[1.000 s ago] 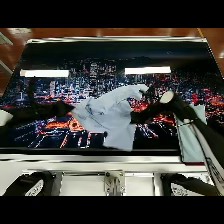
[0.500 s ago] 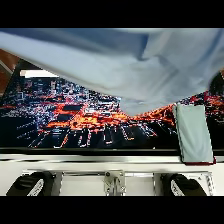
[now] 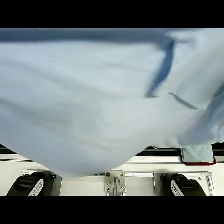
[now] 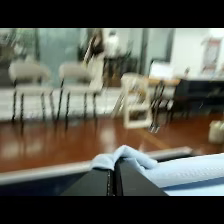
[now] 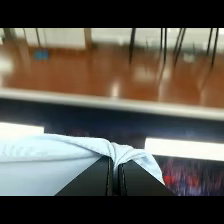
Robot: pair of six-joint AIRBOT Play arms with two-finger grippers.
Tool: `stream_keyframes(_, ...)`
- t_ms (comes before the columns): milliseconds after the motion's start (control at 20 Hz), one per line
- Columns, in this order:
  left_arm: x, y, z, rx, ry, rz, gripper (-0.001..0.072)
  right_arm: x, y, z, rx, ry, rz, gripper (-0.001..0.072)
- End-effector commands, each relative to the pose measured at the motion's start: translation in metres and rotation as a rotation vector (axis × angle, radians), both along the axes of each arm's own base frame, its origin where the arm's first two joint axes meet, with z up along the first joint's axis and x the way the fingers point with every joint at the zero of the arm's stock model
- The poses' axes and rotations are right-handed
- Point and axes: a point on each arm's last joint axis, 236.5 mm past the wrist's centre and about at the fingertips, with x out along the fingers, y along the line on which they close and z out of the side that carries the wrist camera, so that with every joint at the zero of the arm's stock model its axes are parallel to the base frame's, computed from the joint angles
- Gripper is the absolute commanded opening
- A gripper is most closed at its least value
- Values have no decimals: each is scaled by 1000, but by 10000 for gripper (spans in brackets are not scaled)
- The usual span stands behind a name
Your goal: Fold the shirts.
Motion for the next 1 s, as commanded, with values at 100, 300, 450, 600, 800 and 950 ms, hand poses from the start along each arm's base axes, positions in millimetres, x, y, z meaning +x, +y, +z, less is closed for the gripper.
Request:
stream_keyframes(100, 66, 37, -151, 42, 445, 182, 41, 59, -9, -145, 2, 613, -31, 61)
stream_keyframes(300, 120, 45, -265, 77, 651, 231, 41, 174, 4, -236, 104, 740, -14, 60)
stream_keyframes(450, 166, 55, -330, 13, 766, 298, 42, 259, 51, -294, 302, 734, 83, 61)
stream_keyframes(600, 205, 69, -395, -60, 916, 365, 42, 315, 67, -340, 438, 701, 77, 61)
stream_keyframes(800, 223, 63, -474, -109, 1106, 373, 43, 328, 90, -410, 473, 815, 78, 61)
stream_keyframes(950, 223, 45, -521, -202, 1245, 350, 43, 313, 109, -468, 417, 962, 87, 61)
